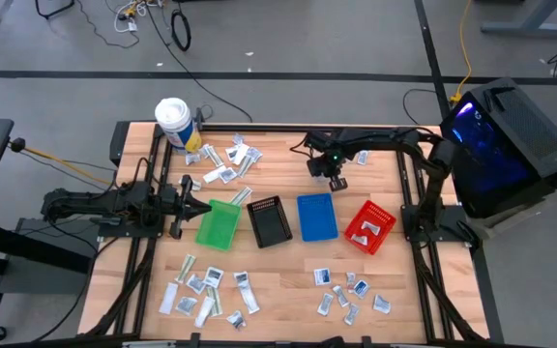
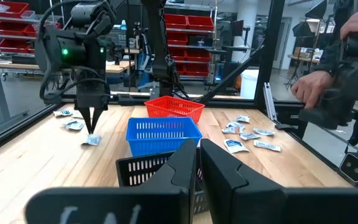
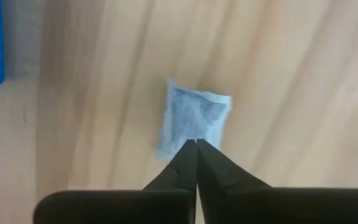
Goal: Pick & Place First Aid Supplies
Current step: Put the alcohol pad into the blue basket
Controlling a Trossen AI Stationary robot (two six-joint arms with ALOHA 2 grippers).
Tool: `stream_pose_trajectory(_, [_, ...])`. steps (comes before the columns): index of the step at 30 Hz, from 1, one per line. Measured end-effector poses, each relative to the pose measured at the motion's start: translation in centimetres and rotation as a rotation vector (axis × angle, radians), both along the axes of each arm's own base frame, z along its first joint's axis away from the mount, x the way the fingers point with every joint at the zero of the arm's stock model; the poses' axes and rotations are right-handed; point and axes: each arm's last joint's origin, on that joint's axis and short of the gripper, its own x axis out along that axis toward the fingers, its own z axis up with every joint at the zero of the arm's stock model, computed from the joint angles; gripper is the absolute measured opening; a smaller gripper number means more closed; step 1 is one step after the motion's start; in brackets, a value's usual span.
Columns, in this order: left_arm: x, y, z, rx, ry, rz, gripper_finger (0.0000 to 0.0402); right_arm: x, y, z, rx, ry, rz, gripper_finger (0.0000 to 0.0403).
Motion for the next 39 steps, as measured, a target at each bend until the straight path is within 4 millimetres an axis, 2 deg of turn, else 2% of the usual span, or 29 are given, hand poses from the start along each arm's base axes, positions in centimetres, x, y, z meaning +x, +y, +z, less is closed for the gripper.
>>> stream_pose_trajectory(7, [0.0, 0.0, 0.0, 0.0, 0.0, 0.0, 0.0032, -0.3, -0.4, 1.6, -0.037, -0.063, -0.053, 0.0053])
stream_pose_trajectory(18, [0.0, 0.0, 0.0, 0.0, 0.0, 0.0, 0.0032, 0.0, -0.4, 1.7, 0.028, -0.126, -0.15, 0.019])
stream_pose_trajectory(24, [0.0, 0.0, 0.0, 0.0, 0.0, 0.0, 0.0032, 0.0, -0.5, 1.7, 0.045, -0.144, -0.254, 0.0245])
stream_pose_trajectory(31, [0.0, 0.0, 0.0, 0.0, 0.0, 0.0, 0.0032, 0.0, -0.4, 1.7, 0.048, -0.141, -0.264, 0.0275])
stream_pose_trajectory(39, [0.0, 0.0, 0.0, 0.0, 0.0, 0.0, 0.0032, -0.2, -0.2, 1.2, 0.093, -0.104, -0.259, 0.0277])
